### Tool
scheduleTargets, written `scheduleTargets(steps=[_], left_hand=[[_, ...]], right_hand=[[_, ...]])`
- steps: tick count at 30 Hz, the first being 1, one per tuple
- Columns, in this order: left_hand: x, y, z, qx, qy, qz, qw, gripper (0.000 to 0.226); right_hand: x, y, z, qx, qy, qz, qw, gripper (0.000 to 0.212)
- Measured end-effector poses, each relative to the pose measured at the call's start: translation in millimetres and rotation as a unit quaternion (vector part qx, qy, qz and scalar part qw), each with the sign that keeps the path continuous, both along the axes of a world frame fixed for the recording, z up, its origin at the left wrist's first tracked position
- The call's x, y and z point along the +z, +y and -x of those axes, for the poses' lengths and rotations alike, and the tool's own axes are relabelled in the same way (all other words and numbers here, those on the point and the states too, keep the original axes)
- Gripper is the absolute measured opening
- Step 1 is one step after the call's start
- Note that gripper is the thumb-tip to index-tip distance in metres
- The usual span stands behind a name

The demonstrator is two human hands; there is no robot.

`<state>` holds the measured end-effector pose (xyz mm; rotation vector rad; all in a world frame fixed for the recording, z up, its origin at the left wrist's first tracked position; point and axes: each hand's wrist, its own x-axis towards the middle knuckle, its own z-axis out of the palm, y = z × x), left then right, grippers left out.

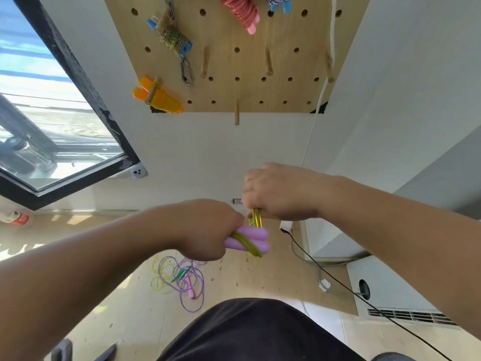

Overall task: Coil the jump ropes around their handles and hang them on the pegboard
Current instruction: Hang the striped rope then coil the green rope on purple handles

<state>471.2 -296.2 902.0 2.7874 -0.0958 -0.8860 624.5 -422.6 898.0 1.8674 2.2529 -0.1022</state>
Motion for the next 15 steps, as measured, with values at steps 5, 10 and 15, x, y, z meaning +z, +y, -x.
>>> scheduleTargets(steps=[5,10,15], left_hand=[[-18.8,10.1,-9.2,0.008,0.023,-0.139,0.99,0.015],[-33.1,17.2,-26.5,0.07,-0.041,-0.197,0.977,0.017],[-45.2,41.2,-31.7,0.28,-0.133,-0.021,0.951,0.01]], right_hand=[[8.9,13.0,4.5,-0.063,-0.016,0.005,0.998,0.034],[9.8,10.4,20.1,-0.171,0.09,-0.008,0.981,0.044],[-1.5,-10.7,19.4,-0.288,0.141,-0.092,0.943,0.042]])
